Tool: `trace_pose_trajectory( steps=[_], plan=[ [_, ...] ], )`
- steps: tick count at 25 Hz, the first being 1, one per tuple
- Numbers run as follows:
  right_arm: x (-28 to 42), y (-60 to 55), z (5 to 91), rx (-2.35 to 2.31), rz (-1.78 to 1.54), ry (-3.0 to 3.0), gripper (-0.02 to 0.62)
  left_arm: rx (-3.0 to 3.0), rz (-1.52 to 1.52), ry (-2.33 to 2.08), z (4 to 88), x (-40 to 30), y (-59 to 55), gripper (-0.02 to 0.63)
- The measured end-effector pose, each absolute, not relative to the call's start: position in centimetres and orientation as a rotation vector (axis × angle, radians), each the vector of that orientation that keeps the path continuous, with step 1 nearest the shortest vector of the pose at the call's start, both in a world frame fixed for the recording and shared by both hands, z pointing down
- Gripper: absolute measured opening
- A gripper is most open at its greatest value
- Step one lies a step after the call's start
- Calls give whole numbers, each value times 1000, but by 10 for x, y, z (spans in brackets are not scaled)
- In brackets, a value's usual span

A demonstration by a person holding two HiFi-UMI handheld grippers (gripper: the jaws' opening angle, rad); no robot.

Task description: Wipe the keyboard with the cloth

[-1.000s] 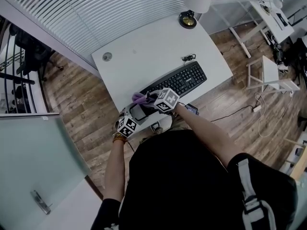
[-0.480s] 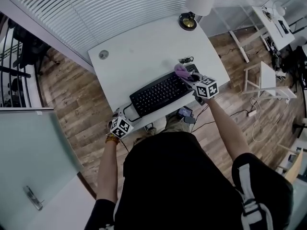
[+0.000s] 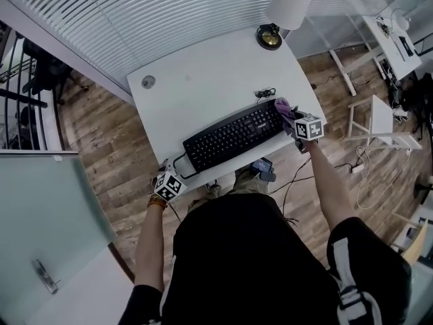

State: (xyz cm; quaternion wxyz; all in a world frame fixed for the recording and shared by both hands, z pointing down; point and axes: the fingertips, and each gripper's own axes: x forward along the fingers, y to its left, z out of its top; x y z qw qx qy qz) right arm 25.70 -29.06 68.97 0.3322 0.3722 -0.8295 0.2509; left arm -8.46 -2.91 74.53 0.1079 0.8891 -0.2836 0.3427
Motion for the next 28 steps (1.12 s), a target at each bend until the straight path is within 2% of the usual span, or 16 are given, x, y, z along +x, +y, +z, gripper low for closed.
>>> trace_pose_trajectory(
  steps=[28],
  plan=[
    [199,-258,713,1049,711,-2171,101,2625,1007,-831,745,-86,-33,399]
  ],
)
